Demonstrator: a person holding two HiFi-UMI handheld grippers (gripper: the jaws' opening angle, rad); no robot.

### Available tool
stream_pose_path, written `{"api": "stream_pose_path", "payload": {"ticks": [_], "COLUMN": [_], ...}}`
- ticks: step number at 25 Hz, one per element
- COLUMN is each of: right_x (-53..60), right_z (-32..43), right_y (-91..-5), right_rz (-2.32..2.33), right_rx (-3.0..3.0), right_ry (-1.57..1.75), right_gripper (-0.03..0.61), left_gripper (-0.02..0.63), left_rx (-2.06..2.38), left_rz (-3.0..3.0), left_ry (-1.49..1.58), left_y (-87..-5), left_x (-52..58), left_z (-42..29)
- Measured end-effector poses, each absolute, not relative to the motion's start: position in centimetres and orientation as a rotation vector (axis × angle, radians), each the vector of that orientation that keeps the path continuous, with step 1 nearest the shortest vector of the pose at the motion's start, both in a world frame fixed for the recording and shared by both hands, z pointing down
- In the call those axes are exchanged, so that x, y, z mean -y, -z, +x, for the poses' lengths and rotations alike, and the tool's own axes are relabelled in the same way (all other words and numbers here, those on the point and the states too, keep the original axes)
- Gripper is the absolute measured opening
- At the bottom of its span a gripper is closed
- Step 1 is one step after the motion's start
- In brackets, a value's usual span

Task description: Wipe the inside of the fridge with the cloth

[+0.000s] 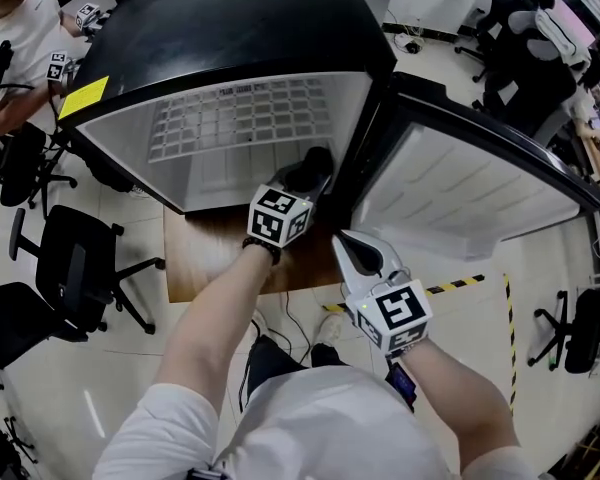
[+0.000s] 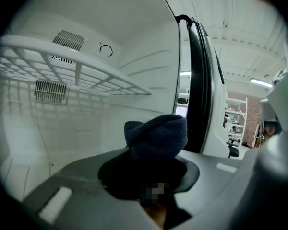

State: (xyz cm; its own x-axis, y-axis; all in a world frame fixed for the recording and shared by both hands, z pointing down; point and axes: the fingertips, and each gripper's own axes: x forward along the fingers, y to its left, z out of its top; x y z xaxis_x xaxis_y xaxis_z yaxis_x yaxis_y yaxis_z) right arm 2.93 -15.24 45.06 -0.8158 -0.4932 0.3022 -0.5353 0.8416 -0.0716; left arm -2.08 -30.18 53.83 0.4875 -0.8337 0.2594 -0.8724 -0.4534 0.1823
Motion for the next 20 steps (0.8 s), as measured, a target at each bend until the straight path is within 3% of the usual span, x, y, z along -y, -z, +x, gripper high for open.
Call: {"api": "stream_pose_path", "payload": {"ticks": [9, 20], "right_x": [16.5, 16.9], "right_z": [4.1, 4.6], "right_y": [-43.6, -41.4], "right_rz": [0.893, 0.747], "right_rx": [2.727, 2.793], "right_ry": [-0.177, -0.300], "right_gripper": [0.022, 0.224], "left_gripper": [0.104, 0.106], "left_rx": [1.430, 1.172], "left_rz": [2.516, 2.735], "left_ry": [-0.100, 0.019], "left_y": [-48.8, -39.7], "left_x": [24.7, 17.2], "left_z": [-2.0, 1.4]}}
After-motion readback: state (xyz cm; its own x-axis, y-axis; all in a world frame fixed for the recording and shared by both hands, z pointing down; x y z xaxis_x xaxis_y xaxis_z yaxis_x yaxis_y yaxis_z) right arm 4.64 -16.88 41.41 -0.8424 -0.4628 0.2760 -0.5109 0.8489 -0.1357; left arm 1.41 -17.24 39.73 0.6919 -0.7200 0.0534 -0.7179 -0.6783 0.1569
